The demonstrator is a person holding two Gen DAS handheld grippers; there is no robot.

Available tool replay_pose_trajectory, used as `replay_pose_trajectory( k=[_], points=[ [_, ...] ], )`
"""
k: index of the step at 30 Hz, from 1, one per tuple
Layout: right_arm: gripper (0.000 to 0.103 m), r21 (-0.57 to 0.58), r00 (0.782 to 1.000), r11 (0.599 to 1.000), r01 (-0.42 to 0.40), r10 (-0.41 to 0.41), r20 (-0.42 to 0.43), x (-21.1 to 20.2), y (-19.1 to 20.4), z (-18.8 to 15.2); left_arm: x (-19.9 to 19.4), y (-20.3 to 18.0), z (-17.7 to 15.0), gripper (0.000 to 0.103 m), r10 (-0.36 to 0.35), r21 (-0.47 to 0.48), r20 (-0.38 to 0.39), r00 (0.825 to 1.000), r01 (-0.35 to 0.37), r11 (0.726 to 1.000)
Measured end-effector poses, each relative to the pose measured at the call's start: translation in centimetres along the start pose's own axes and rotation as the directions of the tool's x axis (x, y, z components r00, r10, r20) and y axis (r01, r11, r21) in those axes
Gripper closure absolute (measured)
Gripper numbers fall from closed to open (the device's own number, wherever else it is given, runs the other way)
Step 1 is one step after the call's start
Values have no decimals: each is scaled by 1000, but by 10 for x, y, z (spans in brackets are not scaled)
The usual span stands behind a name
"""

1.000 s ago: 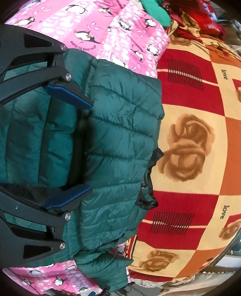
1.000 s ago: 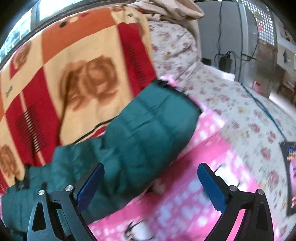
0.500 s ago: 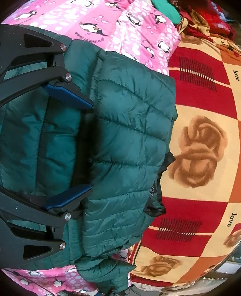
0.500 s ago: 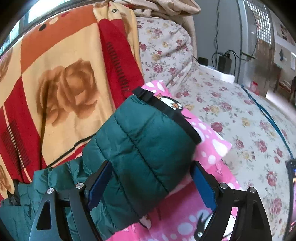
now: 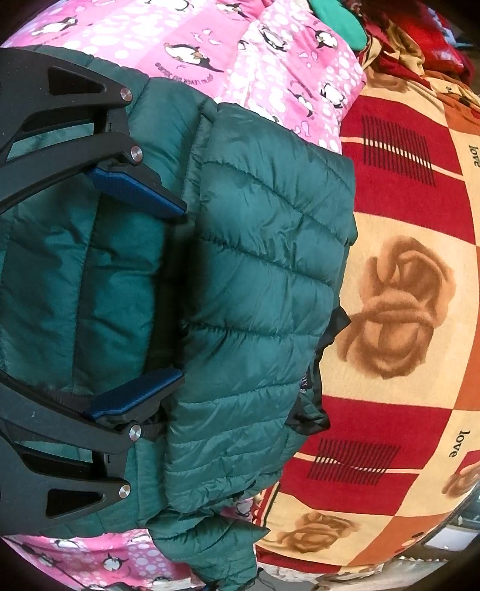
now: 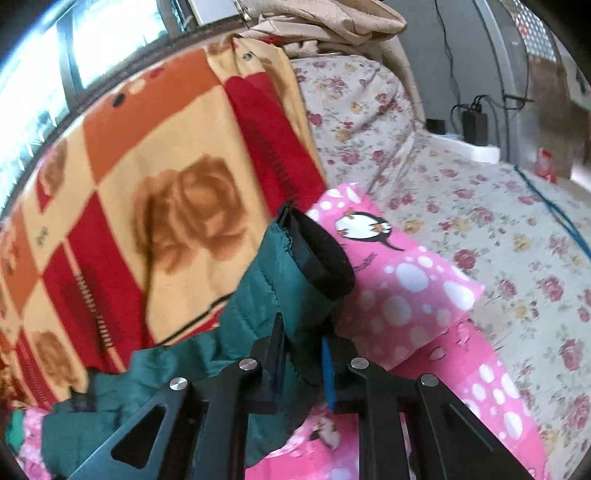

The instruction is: Fold large clothes

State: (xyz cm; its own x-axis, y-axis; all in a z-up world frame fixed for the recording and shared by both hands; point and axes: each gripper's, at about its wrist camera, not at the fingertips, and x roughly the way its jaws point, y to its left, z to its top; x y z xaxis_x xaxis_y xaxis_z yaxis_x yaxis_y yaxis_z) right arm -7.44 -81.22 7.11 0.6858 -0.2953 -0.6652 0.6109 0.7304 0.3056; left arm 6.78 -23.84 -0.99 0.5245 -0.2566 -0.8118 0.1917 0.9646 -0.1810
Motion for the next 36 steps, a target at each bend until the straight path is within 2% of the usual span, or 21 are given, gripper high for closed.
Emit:
replay_pose_trajectory(
  k=[5, 9, 11, 13, 19, 23, 24, 25, 28, 36],
  points=[
    [88, -5, 999, 1000, 3, -3, -52, 10, 7, -2, -3, 2, -1, 19, -5, -11, 2, 1000, 5, 1000],
    [87, 15, 996, 998, 61, -59, -73, 24, 0, 0, -4, 2, -1, 19, -2, -4, 3, 1000, 2, 1000],
    [82, 40, 993, 996, 74, -70, -95, 33, -6, 0, -2, 3, -1, 19, 1, -3, 3, 1000, -1, 1000],
    [66, 68, 993, 996, 65, -58, -102, 37, -13, -2, 1, 4, -2, 19, 4, -8, -4, 1000, -4, 1000],
    [64, 34, 996, 998, 49, -46, -82, 45, -15, -3, 5, 2, -3, 19, 11, 1, -8, 1000, -11, 1000],
    [64, 55, 997, 998, 17, -13, -74, 52, -15, -1, 7, 0, -3, 19, 22, 15, -11, 1000, -21, 1000],
    [68, 70, 998, 998, 3, 1, -67, 51, -16, -1, 7, 0, -3, 19, 21, 15, -9, 1000, -21, 1000],
    [79, 86, 997, 996, -26, 32, -64, 49, -16, -2, 7, 0, -3, 19, 20, 14, -10, 1000, -20, 1000],
    [84, 76, 994, 994, -84, 89, -66, 42, -11, -7, 6, 1, -3, 19, 15, 9, -9, 1000, -15, 1000],
    [86, 50, 970, 970, -239, 241, -29, -11, 28, -11, -10, 1, 1, 19, 27, 21, 26, 999, -28, 999]
  ],
)
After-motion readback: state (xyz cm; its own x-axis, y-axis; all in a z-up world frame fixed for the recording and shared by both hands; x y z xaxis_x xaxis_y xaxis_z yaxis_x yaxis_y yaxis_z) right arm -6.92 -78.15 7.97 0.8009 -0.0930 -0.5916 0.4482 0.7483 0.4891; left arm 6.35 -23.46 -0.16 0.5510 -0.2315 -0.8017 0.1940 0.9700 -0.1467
